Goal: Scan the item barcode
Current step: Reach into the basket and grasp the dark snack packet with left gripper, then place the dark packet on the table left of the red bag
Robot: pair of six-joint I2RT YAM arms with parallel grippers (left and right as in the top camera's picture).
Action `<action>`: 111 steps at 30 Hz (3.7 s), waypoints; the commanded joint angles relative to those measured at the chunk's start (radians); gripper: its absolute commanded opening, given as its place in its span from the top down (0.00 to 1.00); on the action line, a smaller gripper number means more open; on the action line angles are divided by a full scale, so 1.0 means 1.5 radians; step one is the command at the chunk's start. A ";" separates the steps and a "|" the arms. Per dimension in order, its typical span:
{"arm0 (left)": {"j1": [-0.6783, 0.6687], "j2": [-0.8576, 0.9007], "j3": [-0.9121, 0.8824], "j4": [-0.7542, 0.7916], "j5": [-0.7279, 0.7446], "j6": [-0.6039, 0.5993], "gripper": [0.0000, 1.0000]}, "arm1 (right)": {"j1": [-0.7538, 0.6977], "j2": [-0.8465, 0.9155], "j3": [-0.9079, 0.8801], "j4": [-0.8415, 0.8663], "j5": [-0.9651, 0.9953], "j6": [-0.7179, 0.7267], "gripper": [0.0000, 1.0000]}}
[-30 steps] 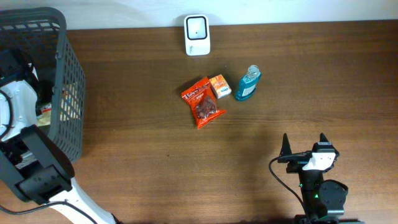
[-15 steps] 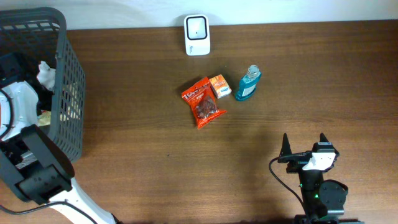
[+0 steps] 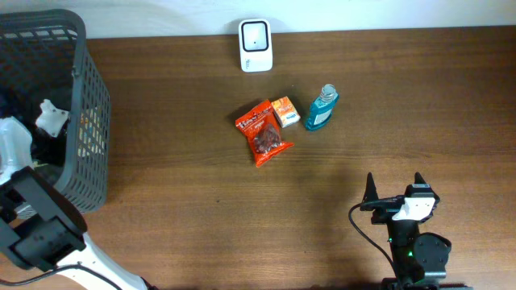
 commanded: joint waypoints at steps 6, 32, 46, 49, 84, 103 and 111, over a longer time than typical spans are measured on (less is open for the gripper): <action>0.006 -0.019 -0.012 0.023 0.166 -0.029 0.30 | -0.004 -0.005 -0.006 -0.002 0.006 0.001 0.02; 0.006 -0.030 -0.010 0.132 0.152 -0.305 0.73 | -0.004 -0.005 -0.006 -0.002 0.006 0.001 0.02; -0.002 -0.245 0.113 0.254 0.528 -0.620 0.83 | -0.004 -0.005 -0.006 -0.002 0.006 0.001 0.02; -0.066 -0.287 0.113 0.279 0.603 -0.710 0.82 | -0.004 -0.005 -0.006 -0.002 0.006 0.001 0.02; -0.675 0.100 0.107 -0.042 0.048 -0.759 0.40 | -0.004 -0.005 -0.006 -0.002 0.006 0.001 0.02; -0.601 0.024 0.246 -0.187 -0.042 -0.664 0.82 | -0.004 -0.005 -0.006 -0.002 0.006 0.001 0.02; -0.590 0.033 -0.038 -0.010 0.057 -0.812 1.00 | -0.004 -0.005 -0.006 -0.002 0.006 0.001 0.02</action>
